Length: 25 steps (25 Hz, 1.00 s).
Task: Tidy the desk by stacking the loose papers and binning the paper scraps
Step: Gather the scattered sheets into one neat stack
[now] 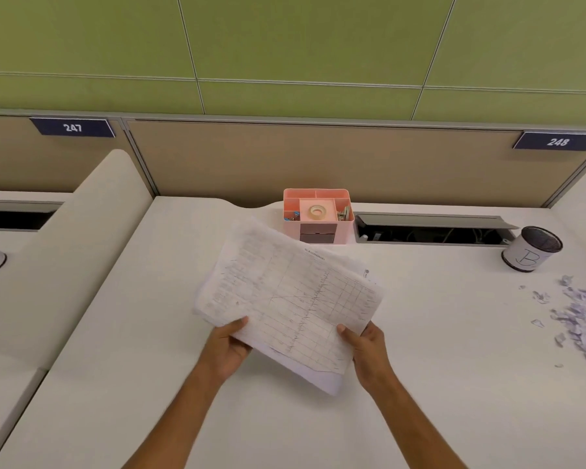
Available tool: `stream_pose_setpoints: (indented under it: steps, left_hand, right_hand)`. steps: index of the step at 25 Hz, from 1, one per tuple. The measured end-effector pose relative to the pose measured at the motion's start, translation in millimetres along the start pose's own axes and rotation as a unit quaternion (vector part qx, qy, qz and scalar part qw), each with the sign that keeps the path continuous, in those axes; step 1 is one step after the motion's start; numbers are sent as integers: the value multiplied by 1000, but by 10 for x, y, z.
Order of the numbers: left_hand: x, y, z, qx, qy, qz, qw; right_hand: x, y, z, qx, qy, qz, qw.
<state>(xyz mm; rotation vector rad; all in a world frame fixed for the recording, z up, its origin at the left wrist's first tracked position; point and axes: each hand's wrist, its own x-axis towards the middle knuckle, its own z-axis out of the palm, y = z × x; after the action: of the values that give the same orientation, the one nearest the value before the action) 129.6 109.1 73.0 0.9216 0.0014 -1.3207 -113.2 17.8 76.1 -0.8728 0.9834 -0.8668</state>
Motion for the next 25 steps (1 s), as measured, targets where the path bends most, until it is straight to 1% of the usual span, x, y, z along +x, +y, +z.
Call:
stream_pose_setpoints:
  steps: [2,3,4,5,6,7,8,11,13,16,20,23,25]
  left_hand:
    - [23,318,-215,-12,-31,-19,999]
    - [24,481,-291,31,-42,-24,998]
    - [12,623,-335,116,-54,-28,991]
    - [29,708,-366,228,-56,-34,972]
    - [50,745,-366,328,-44,-39,943]
    - [77,753,-345,389,-25,-28,920]
    - [102,739,-317,405,-3,-9,914]
    - [121,692,-216,357,19,63,932]
    - [99,693,-177,348,15,108,931]
    - [63,670,-136,367,7,131,921]
    - [12,641,-35,368,-9,162,916]
    - [-15,657,12,364,-37,193,910]
    - [-23,634,-11,359,-29,208,910]
  right_hand:
    - [41,-123,-92,-57,-4,-24,998]
    - [56,-178,-120,-77,-9,-31,997]
    - [71,-214,-139,-94,-16,-37,995]
    - [93,-241,-142,-113,-20,-40,993]
    - [110,-252,-139,-131,-24,-41,990]
    - [126,-253,-126,-149,-29,-41,988]
    - [138,-244,-115,-164,-35,-43,985]
    - [148,-233,-81,-192,-42,-58,979]
    - [157,-272,-87,-187,-37,-69,979]
    - [196,-302,-156,-171,-34,-80,981]
    - [165,-400,-151,-133,-64,-98,984]
    - [152,-529,-159,-124,-88,-152,977]
    - [159,-552,-176,-127,-89,-174,973]
